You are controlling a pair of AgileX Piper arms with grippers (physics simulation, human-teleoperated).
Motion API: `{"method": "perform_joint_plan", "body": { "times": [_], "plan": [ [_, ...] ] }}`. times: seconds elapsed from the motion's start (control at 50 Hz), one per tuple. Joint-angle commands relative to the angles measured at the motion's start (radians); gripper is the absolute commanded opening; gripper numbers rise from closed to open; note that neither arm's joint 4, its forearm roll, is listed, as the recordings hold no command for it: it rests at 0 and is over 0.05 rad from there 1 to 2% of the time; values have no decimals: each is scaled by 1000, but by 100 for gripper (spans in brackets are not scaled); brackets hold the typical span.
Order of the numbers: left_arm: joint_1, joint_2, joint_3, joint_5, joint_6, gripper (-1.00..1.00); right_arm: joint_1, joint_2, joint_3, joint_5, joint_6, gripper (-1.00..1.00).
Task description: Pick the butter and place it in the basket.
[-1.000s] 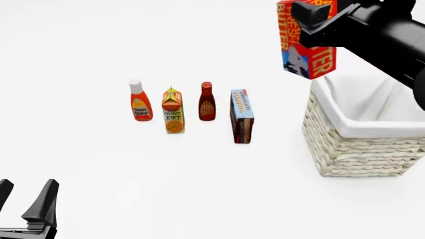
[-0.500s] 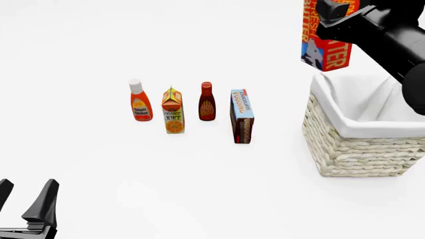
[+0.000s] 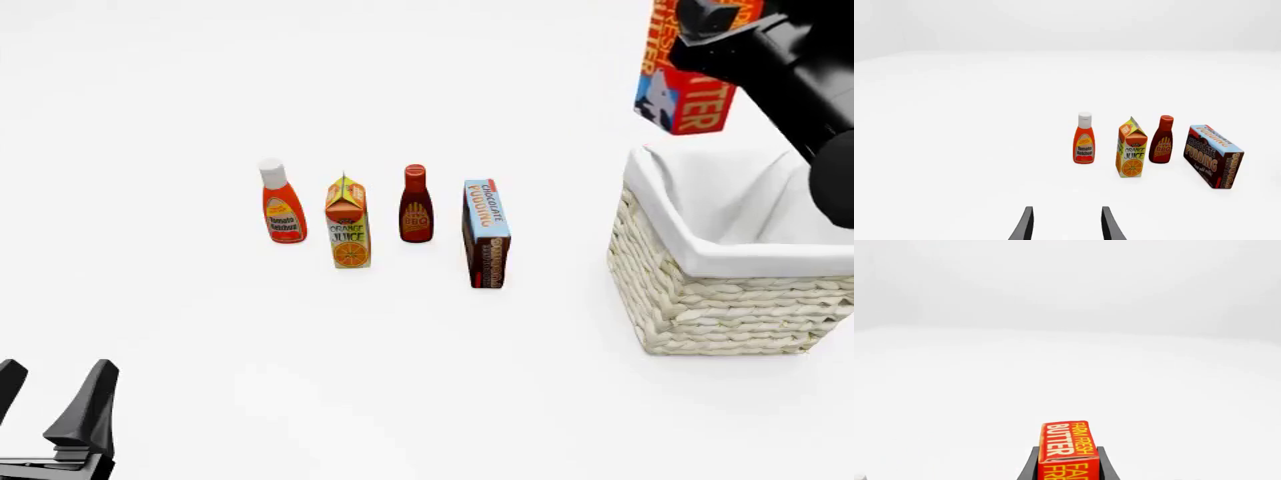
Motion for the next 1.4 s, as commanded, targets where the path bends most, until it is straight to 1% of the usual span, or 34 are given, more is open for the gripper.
{"method": "perform_joint_plan", "body": {
  "times": [0.02,0.12,0.32,0.5,0.62,1.0,1.4],
  "plan": [
    [0,0,0,0,0,100,-54,-4,6,-59,64,-100],
    [0,0,0,0,0,100,-71,-6,27,-82,75,-100],
    [0,0,0,0,0,100,-114,-10,69,-138,117,-100],
    [0,0,0,0,0,100,-133,-7,97,-172,129,-100],
    [0,0,0,0,0,100,-135,-1,112,-196,119,-100],
    [0,0,0,0,0,100,-149,23,161,-259,117,-100],
    [0,0,0,0,0,100,-182,46,181,-288,122,-100]
  ]
}}
